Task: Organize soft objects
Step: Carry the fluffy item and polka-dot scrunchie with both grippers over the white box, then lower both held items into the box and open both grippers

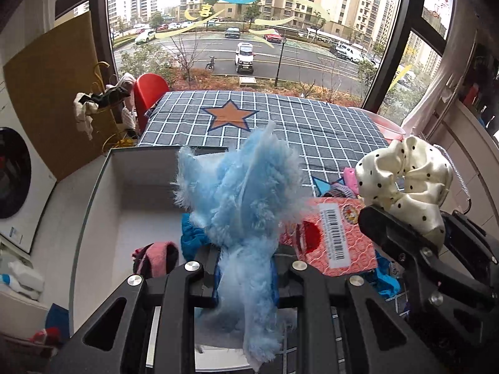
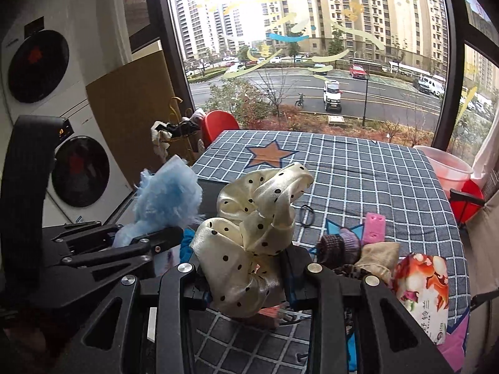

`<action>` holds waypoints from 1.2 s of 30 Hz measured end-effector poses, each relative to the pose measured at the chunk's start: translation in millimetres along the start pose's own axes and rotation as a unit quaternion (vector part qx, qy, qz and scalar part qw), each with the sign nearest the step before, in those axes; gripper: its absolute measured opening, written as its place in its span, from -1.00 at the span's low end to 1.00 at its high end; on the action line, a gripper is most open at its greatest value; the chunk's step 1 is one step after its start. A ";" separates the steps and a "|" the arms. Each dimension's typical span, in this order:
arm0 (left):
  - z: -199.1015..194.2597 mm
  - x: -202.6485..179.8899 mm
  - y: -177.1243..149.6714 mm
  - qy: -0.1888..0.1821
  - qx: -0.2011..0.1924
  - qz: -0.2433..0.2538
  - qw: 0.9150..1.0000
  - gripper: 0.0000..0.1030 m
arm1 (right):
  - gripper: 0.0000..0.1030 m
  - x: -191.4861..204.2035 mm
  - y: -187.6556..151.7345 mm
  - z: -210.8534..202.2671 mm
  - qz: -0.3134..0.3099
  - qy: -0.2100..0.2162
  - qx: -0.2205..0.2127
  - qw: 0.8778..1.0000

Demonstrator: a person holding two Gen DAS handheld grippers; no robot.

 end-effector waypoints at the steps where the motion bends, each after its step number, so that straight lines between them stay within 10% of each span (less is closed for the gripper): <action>1: 0.1 5.5 -4.6 0.006 0.001 -0.002 1.000 -0.52 | -0.34 8.0 -1.8 1.3 -0.006 0.008 0.001 1.000; 19: 19.2 103.1 -76.3 0.077 0.048 -0.077 0.993 -0.52 | -0.34 98.3 -52.6 35.1 -0.077 0.066 0.045 0.994; 36: 31.3 112.4 -85.5 0.079 0.052 -0.097 0.991 -0.52 | -0.34 122.3 -75.2 59.3 -0.105 0.074 0.067 0.989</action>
Point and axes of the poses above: each gripper's, at about its wrist camera, not at the fingertips, and z roughly the way its jaws point, x to its left, y to its top, the point moved 2 cm from there along z, roughly the way its jaws point, and after that the axes turned 2 degrees about -y, right-handed, at the moved point
